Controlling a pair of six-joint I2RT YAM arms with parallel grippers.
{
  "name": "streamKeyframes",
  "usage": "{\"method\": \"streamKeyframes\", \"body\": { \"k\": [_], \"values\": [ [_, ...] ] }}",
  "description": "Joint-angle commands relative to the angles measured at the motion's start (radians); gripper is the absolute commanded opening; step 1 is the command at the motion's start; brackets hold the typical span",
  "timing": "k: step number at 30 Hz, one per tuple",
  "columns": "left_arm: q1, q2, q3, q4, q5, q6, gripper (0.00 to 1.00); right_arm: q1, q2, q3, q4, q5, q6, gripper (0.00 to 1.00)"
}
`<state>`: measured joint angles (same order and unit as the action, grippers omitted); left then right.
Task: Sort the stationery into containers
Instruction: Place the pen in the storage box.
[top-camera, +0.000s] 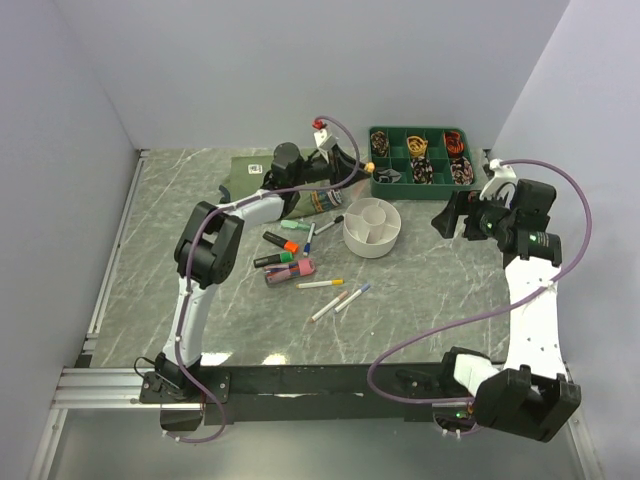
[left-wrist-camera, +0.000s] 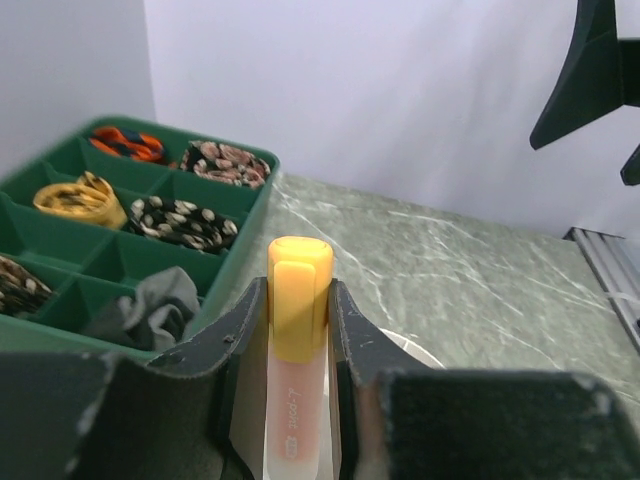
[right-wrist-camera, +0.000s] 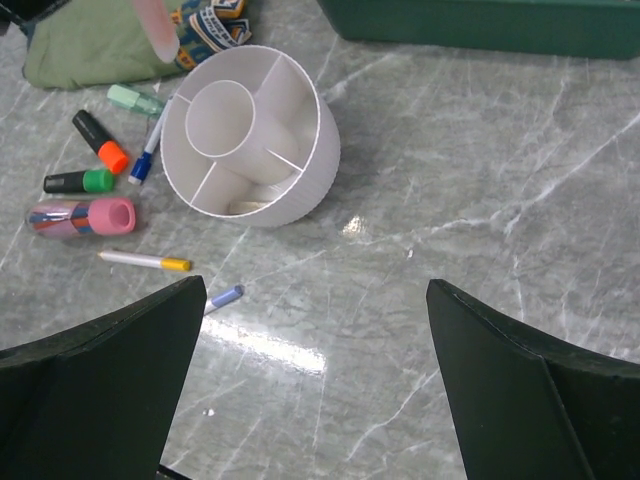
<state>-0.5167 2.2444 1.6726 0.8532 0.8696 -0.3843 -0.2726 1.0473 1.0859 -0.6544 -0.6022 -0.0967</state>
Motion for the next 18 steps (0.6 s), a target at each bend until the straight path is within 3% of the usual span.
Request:
{"method": "streamKeyframes", "body": {
  "k": [1, 14, 18],
  "values": [
    [-0.013, 0.023, 0.026, 0.116, 0.025, -0.076, 0.01, 0.004, 0.028, 0.063, -0.013, 0.013, -0.012, 1.0],
    [-0.025, 0.084, -0.05, 0.182, 0.022, -0.119, 0.01, 0.004, 0.077, 0.089, -0.022, 0.018, -0.024, 1.0],
    [-0.023, 0.073, -0.074, 0.185, 0.019, -0.116, 0.21, 0.004, 0.091, 0.098, -0.019, 0.018, -0.018, 1.0]
  ]
}}
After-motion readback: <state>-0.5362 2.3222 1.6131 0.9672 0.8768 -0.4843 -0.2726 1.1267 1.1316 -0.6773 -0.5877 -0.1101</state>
